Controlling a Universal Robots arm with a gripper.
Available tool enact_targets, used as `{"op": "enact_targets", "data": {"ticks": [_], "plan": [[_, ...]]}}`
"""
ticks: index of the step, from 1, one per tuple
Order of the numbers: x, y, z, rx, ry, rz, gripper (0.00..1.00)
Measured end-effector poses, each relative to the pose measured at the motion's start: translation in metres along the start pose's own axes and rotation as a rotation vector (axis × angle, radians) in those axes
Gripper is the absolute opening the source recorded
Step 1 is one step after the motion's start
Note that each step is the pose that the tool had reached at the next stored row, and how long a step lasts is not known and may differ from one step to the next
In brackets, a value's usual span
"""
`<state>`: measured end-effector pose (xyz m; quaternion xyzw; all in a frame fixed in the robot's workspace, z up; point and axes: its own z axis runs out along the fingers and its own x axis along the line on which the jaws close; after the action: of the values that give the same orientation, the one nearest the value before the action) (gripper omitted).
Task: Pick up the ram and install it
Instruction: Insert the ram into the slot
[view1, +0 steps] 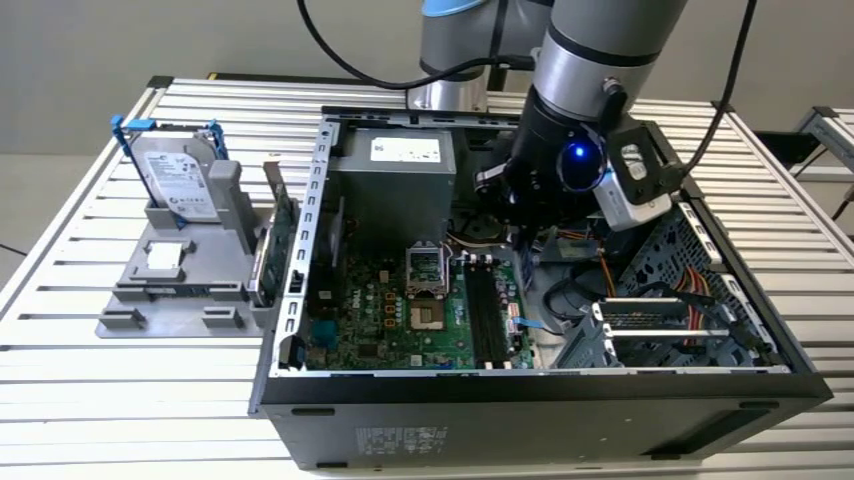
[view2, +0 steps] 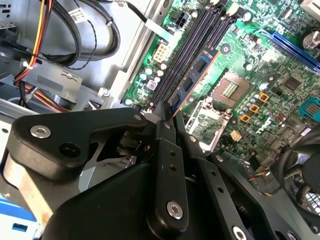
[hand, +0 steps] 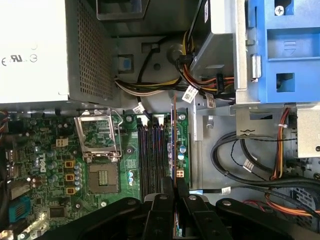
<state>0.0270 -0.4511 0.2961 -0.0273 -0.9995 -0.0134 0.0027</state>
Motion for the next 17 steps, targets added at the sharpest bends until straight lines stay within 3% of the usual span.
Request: {"op": "enact_targets", "data": {"ticks": [17], "plan": [[-0.0002, -0.0031, 0.0126, 0.0, 0.0005, -0.019, 0.0]]}}
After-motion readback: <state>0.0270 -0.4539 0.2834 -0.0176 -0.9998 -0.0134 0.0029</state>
